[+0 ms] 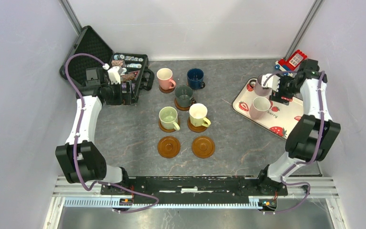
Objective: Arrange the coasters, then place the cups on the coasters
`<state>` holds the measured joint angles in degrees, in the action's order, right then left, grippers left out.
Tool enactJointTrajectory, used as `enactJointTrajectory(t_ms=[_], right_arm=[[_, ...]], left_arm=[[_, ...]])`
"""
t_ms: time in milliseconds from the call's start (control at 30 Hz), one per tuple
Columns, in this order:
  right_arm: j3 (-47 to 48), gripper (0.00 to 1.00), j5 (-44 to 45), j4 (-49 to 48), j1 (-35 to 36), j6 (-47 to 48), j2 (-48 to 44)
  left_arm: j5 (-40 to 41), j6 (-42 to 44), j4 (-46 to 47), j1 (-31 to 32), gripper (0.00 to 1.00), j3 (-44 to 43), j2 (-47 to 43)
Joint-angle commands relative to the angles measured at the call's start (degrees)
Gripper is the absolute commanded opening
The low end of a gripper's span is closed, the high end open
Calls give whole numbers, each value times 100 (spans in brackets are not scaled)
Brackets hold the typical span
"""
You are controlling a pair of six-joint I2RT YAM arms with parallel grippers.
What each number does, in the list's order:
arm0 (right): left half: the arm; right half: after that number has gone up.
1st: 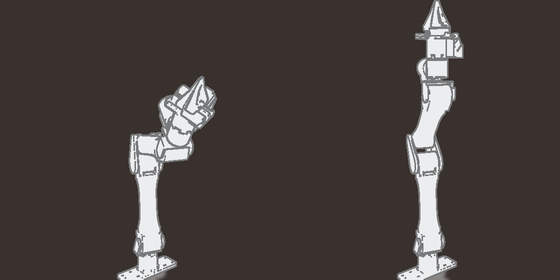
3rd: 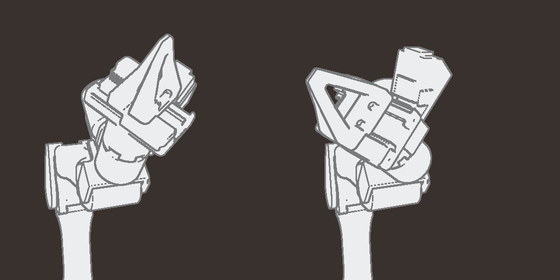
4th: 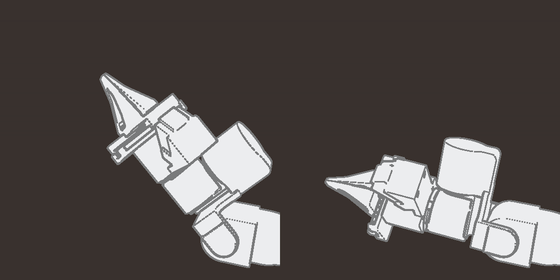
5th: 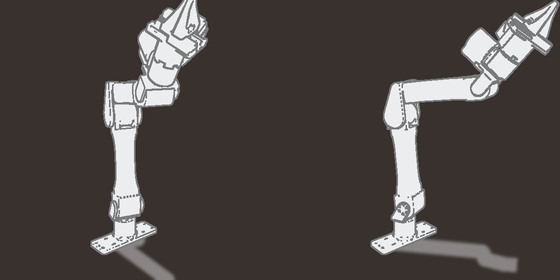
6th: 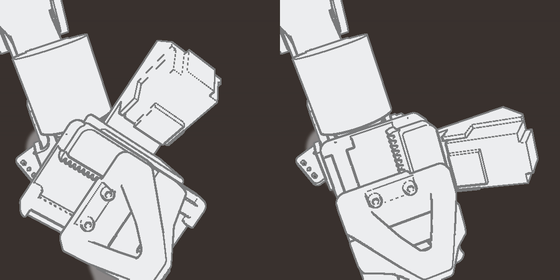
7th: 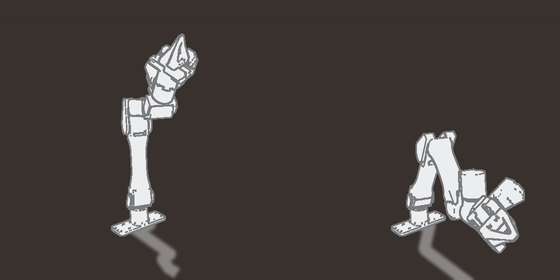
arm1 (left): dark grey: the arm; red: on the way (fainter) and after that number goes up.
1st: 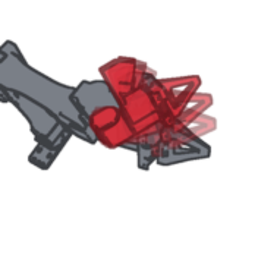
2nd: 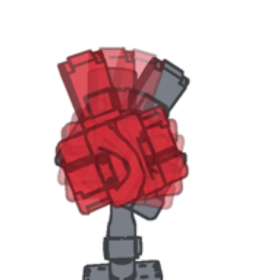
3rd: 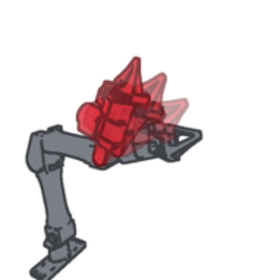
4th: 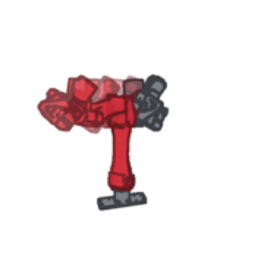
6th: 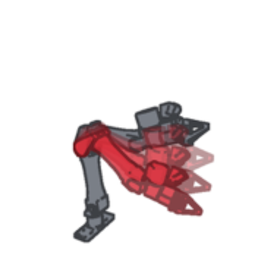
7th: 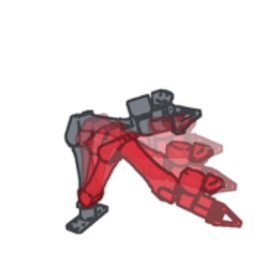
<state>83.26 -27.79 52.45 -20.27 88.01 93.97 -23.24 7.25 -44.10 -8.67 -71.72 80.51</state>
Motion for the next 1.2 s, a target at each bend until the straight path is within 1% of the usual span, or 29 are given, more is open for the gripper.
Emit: enactJointTrajectory(t_ms=[0,67,167,333,500,767,867,1000,1067,1167], right_arm=[[775,78,-385,1548,23,2409,537],[995,78,-387,1844,25,2881,809],[1084,78,-241,1939,78,3360,1008],[1148,78,-80,1941,210,3874,1208],[1351,79,-1,1946,337,3976,1414],[862,77,238,1946,555,4280,1341],[623,74,346,1951,579,4358,1258],[345,70,390,1946,582,4242,1120],[196,67,304,1952,581,4145,1031],[223,61,77,1948,583,3691,1027]], left_arm=[[-348,273,122,-22,100,-187,-32],[-423,247,121,-21,100,-201,-8],[-444,160,187,-26,100,-189,34],[-428,-37,252,-21,100,-208,118],[-394,-175,254,-21,100,-318,227],[-207,-239,252,-26,100,-514,385],[-211,-234,252,-21,100,-545,404],[-199,-242,257,-21,100,-511,393],[-185,-243,257,-18,100,-475,381],[-192,-244,253,-21,100,-465,348]])
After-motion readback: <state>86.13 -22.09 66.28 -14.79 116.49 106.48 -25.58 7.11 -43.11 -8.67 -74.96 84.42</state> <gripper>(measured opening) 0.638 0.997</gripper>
